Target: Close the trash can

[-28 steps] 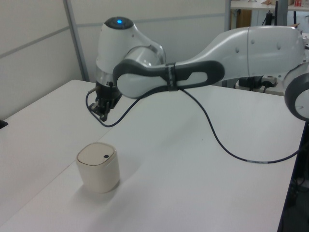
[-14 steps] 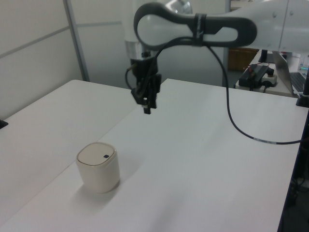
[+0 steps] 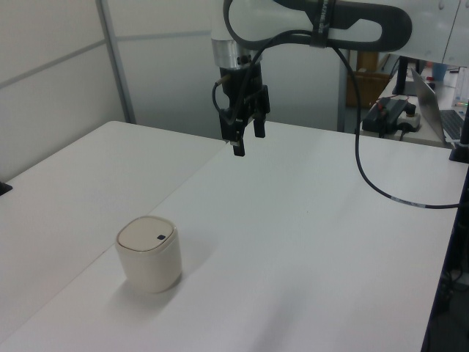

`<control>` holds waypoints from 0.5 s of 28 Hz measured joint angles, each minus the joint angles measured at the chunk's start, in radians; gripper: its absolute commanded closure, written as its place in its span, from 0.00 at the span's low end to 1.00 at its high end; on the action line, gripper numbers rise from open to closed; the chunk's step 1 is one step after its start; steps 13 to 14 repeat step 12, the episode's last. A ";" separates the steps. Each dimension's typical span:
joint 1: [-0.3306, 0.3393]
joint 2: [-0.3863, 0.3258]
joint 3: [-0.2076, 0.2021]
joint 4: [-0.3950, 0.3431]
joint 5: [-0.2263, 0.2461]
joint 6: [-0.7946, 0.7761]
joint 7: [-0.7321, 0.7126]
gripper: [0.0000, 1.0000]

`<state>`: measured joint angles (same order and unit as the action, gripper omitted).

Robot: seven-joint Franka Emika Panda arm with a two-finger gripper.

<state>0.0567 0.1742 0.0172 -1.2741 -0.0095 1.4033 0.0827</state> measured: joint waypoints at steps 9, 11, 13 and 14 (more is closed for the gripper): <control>-0.001 0.000 -0.004 -0.009 0.000 0.000 -0.024 0.00; -0.001 0.000 -0.004 -0.012 0.000 0.000 -0.027 0.00; -0.001 0.000 -0.004 -0.013 0.000 0.000 -0.029 0.00; -0.001 0.000 -0.004 -0.013 0.000 0.000 -0.029 0.00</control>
